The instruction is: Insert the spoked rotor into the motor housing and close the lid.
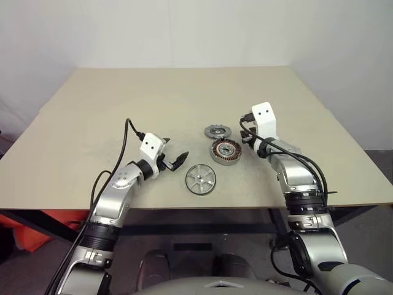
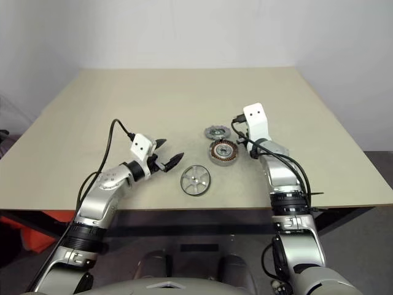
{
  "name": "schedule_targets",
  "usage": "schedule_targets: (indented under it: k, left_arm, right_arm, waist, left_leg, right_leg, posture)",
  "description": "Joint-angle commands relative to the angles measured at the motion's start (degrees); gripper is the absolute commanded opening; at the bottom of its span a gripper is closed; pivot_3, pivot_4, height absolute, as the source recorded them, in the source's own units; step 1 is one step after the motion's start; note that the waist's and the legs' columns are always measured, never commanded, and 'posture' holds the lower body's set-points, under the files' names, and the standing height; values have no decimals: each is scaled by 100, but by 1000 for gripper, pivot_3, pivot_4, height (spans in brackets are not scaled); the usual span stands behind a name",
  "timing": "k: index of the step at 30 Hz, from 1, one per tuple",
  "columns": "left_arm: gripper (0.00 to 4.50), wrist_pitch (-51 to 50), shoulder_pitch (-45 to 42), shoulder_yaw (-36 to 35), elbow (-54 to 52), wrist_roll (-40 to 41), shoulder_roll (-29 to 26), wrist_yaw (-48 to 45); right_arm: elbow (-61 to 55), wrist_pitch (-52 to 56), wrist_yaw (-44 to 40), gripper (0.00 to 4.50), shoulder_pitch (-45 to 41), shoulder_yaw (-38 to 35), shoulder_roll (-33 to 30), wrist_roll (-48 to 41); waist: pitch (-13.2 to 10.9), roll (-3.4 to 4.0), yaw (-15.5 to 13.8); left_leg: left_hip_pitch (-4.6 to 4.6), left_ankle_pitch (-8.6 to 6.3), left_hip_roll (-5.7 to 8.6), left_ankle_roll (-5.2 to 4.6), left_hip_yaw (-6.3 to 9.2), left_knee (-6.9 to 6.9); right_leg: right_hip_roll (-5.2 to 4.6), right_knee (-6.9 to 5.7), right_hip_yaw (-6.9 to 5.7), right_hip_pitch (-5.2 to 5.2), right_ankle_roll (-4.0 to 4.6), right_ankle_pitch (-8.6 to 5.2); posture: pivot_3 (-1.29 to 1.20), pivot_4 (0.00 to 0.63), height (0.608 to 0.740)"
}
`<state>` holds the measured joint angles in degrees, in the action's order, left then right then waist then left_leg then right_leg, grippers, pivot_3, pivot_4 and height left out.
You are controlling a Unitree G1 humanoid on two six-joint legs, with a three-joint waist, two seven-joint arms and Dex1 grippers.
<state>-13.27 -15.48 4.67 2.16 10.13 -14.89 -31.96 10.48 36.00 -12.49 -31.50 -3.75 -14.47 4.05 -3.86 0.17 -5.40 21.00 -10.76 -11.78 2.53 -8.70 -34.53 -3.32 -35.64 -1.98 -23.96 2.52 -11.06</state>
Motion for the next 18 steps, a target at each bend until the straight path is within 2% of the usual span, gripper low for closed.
schedule_targets:
  k: [1,5,9,18]
  left_arm:
    - [4500,-4,-66,26,-306,-6,26,54]
    - [4500,-35,-54,52,-343,-5,31,46]
    - [4500,-21,-122,66,-255,-1,17,-9]
    - [4500,-4,-157,121,-188,-22,-8,-68]
  right_arm:
    - [-115,-195,660,1594,-64,-123,50,203]
    - [-193,-70,932,1594,128,-87,20,276]
    - [-187,122,810,1594,344,-32,42,148]
    - [197,-185,842,1594,364,-234,199,-207]
  waist:
    - [0,0,7]
    - [0,1,7]
    - [0,1,9]
    - [0,1,12]
  left_leg:
    - [0,4,1,7,0,3]
    - [-6,9,4,16,0,18]
    - [-8,13,6,22,0,29]
    - [-9,15,6,25,0,31]
  right_leg:
    - [0,0,1,-2,-1,0]
    - [2,3,1,-2,-3,-1]
    - [3,9,1,-4,-3,-1]
    - [3,10,1,-3,-4,-1]
  posture:
    - [0,0,740]
    - [0,0,740]
    - [0,0,740]
    - [0,0,740]
